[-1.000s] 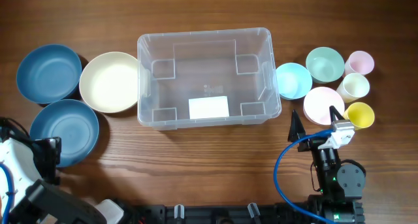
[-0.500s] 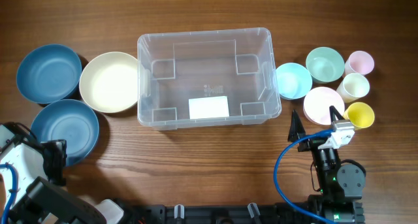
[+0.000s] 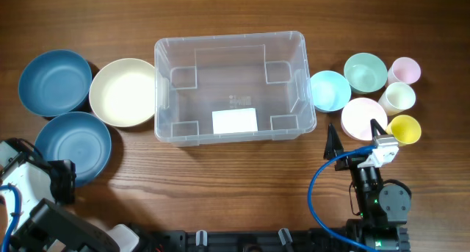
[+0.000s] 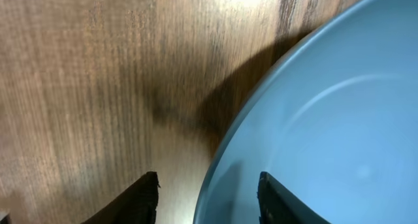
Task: Pack container
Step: 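Move the left gripper to the lower blue bowl and grasp its rim, then lift the blue bowl with the left gripper and lower it into the container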
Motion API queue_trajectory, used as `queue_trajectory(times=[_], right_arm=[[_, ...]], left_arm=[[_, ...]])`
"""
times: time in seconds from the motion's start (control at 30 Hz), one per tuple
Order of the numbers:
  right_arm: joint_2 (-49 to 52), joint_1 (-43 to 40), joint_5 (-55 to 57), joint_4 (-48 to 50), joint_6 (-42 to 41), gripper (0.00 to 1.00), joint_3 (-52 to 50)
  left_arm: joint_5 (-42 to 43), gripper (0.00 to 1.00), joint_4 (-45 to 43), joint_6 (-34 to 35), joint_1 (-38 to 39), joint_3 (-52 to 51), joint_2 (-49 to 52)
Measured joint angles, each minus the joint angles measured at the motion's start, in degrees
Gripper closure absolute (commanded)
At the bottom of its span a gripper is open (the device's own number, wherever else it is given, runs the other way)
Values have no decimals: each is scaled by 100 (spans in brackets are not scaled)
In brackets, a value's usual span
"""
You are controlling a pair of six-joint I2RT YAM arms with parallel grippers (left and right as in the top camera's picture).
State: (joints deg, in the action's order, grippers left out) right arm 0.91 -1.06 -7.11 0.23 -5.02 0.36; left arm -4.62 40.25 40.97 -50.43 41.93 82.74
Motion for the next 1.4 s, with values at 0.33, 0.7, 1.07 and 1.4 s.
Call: queue_trajectory(times=[0.33, 0.7, 1.07, 1.4], right_arm=[[0, 0, 0, 0, 0, 0, 0], [0, 0, 0, 2, 2, 0, 0], [0, 0, 0, 0, 0, 0, 0], [0, 0, 0, 2, 2, 0, 0]], left_arm=[[52, 75, -343, 2, 0, -302, 11], [472, 96, -407, 2, -26, -275, -28], [605, 96, 623, 22, -31, 173, -96], [494, 96, 1954, -4, -31, 896, -1180]])
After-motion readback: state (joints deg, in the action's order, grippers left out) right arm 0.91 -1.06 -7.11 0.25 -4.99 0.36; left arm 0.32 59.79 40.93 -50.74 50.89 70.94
